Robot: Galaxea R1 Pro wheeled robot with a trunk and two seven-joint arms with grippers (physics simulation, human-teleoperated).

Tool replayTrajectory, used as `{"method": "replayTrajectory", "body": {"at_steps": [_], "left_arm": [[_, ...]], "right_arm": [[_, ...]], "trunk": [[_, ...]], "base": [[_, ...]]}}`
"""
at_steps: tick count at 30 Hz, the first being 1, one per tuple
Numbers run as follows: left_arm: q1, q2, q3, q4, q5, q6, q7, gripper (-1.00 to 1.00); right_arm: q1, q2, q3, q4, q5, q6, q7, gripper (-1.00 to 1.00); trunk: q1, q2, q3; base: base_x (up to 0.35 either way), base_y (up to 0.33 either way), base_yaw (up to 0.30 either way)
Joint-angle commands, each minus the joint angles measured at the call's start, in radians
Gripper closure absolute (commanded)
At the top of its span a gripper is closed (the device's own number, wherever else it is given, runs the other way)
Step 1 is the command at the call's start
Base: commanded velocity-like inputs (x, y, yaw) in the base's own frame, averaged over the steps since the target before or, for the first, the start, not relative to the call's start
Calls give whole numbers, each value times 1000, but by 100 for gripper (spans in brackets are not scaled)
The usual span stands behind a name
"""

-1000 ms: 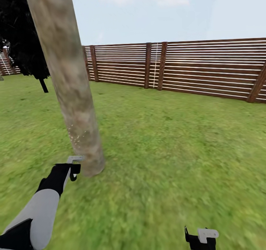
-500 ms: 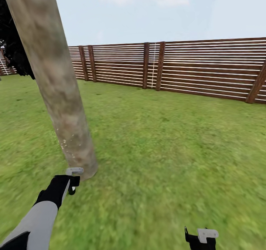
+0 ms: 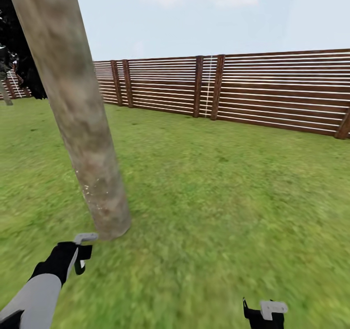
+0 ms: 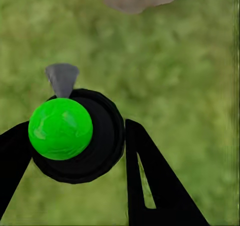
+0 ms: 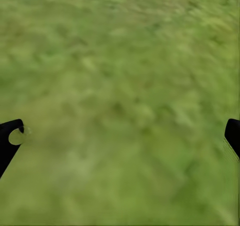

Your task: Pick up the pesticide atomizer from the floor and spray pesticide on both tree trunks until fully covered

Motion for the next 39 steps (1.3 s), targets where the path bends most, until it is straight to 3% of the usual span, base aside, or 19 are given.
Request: {"method": "replayTrajectory", "body": {"at_steps": [1, 3, 4, 6, 18, 28, 39], "left_arm": [[0, -3, 0, 1, 0, -1, 0, 100], [7, -17, 2, 13, -5, -56, 0, 100], [14, -13, 5, 27, -5, -110, 2, 100], [23, -9, 6, 37, -4, -143, 25, 100], [31, -20, 31, 47, 3, -161, 52, 100], [31, -28, 32, 50, 5, -193, 52, 100], [32, -31, 33, 48, 14, -245, 52, 100]], "right_arm": [[0, 0, 0, 0, 0, 0, 0, -100], [0, 0, 0, 0, 0, 0, 0, -100], [0, 0, 0, -1, 0, 0, 0, -100], [0, 0, 0, -1, 0, 0, 0, -100], [0, 0, 0, -1, -1, 0, -3, -100], [0, 0, 0, -1, -1, 0, -3, -100], [0, -2, 0, -1, -1, 0, -3, -100]], "trunk": [[0, 0, 0], [0, 0, 0], [0, 0, 0], [0, 0, 0], [0, 0, 0], [0, 0, 0], [0, 0, 0]], "base": [[234, -173, 2], [226, -191, 0], [200, -207, 0], [191, -212, 0], [70, -264, 162], [181, -226, 201], [-24, -262, 171]]}}
